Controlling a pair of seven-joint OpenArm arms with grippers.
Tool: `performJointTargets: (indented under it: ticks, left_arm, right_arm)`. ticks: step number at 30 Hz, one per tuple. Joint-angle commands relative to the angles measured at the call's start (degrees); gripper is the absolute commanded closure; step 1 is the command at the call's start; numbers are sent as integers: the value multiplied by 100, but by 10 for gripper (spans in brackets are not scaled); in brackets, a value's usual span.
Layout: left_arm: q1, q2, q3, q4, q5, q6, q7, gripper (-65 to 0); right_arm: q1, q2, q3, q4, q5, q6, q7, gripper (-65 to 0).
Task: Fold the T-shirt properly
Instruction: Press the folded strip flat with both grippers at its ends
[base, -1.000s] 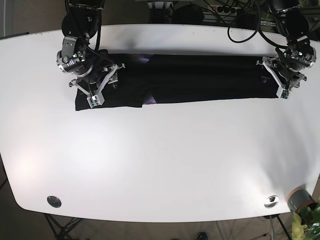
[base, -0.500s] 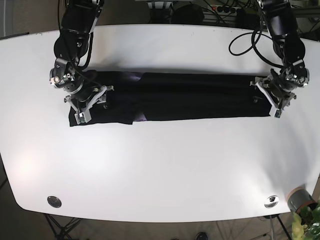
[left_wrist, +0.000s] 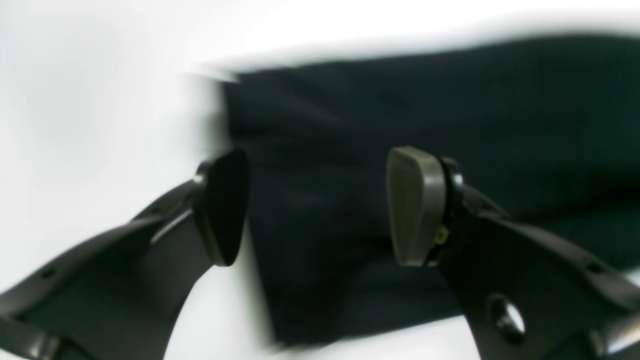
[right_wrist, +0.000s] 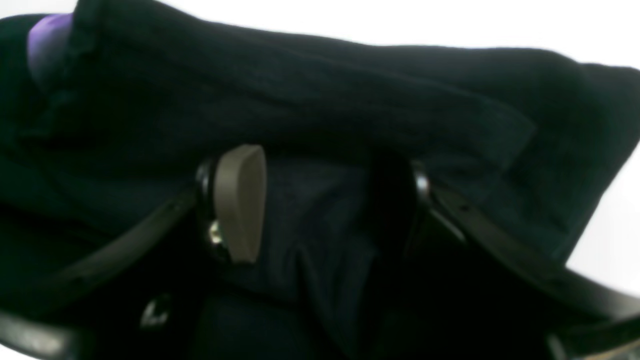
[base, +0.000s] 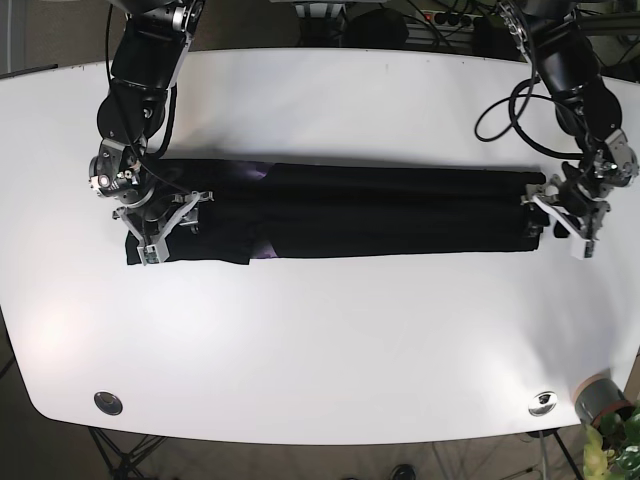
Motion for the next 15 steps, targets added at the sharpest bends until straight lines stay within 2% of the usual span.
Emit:
performJointTargets:
  ticks: [1, 5, 7, 11, 15]
  left_arm:
    - [-132, -146, -306, 178, -524, 14, 258, -410]
    - [-114, -155, -508, 187, -867, 40, 426, -411]
    - [-106, -155, -517, 169, -867, 40, 426, -428]
    - [-88, -111, -499, 169, -867, 49, 426, -510]
    - [123, -102, -499, 64, -884, 49, 426, -512]
  right_arm:
    - [115, 54, 26, 142, 39, 30, 87, -344]
    - [115, 37, 26, 186, 39, 38, 87, -344]
    - [115, 37, 26, 194, 39, 38, 87, -344]
    - [115, 28, 17, 203, 39, 38, 87, -344]
    - [124, 28, 17, 212, 39, 38, 87, -344]
